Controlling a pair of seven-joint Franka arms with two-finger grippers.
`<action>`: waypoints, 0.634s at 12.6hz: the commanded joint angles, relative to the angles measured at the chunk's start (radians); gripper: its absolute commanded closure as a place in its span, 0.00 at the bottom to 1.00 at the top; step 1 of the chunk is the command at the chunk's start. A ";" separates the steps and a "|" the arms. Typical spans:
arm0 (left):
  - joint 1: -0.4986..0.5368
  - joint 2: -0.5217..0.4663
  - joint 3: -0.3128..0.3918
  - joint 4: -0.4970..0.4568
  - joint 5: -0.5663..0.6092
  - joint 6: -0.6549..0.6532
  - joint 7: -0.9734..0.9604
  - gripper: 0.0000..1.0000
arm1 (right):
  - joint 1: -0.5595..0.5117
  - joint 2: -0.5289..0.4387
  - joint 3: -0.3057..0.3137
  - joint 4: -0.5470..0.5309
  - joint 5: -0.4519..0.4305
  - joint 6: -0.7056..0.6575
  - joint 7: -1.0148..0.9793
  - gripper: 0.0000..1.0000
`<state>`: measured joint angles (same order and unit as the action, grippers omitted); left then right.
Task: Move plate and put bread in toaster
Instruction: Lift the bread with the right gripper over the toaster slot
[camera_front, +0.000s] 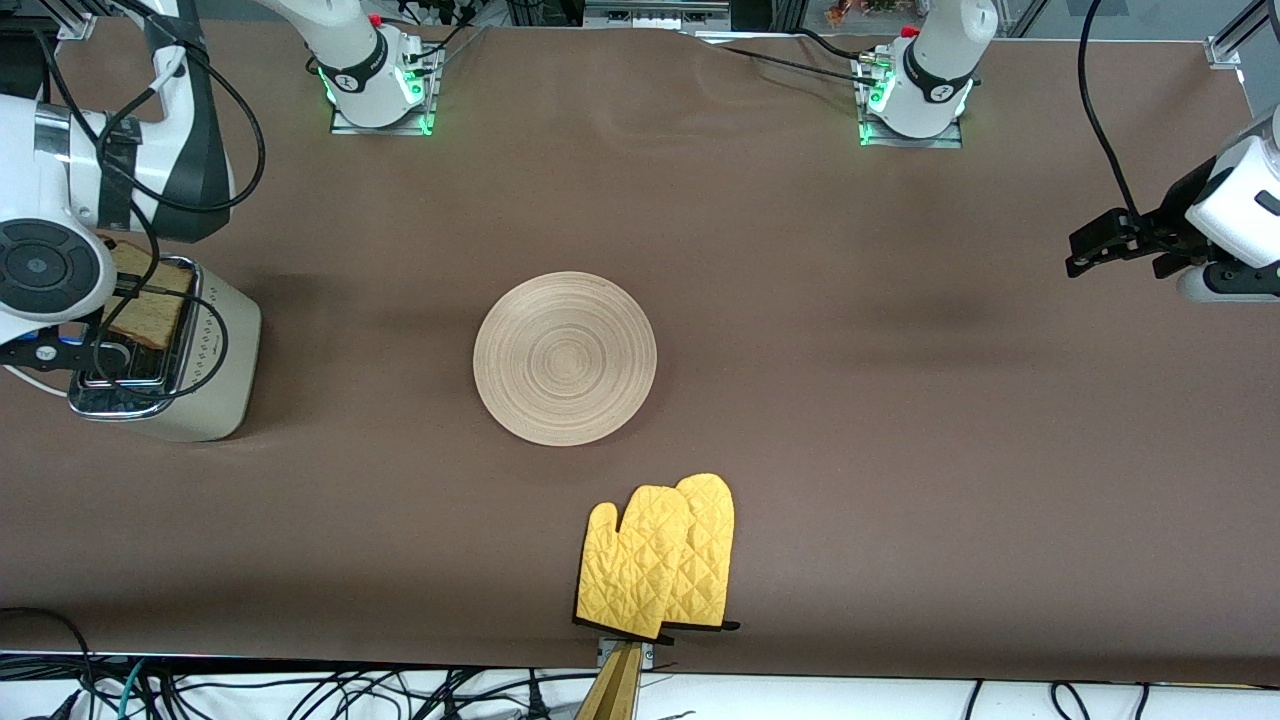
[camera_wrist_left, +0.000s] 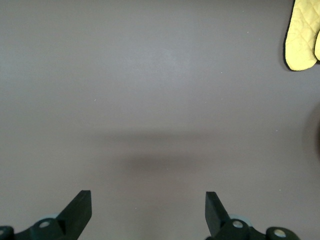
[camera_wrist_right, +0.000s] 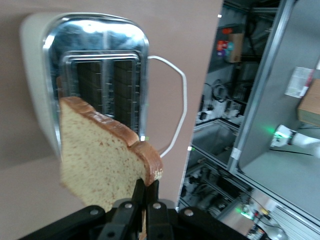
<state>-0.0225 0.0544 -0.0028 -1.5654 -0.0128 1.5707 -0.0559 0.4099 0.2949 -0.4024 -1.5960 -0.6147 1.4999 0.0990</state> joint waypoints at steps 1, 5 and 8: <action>0.001 0.007 0.003 0.021 -0.024 -0.005 0.002 0.00 | -0.036 0.030 -0.004 0.028 -0.028 -0.003 -0.038 1.00; 0.001 0.007 0.001 0.022 -0.024 -0.005 0.002 0.00 | -0.052 0.073 -0.006 0.028 -0.034 0.029 -0.033 1.00; 0.001 0.007 0.003 0.021 -0.024 -0.005 0.002 0.00 | -0.053 0.089 -0.004 0.027 -0.036 0.055 -0.025 1.00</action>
<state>-0.0225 0.0544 -0.0028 -1.5654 -0.0128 1.5708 -0.0559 0.3649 0.3678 -0.4087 -1.5950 -0.6341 1.5414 0.0834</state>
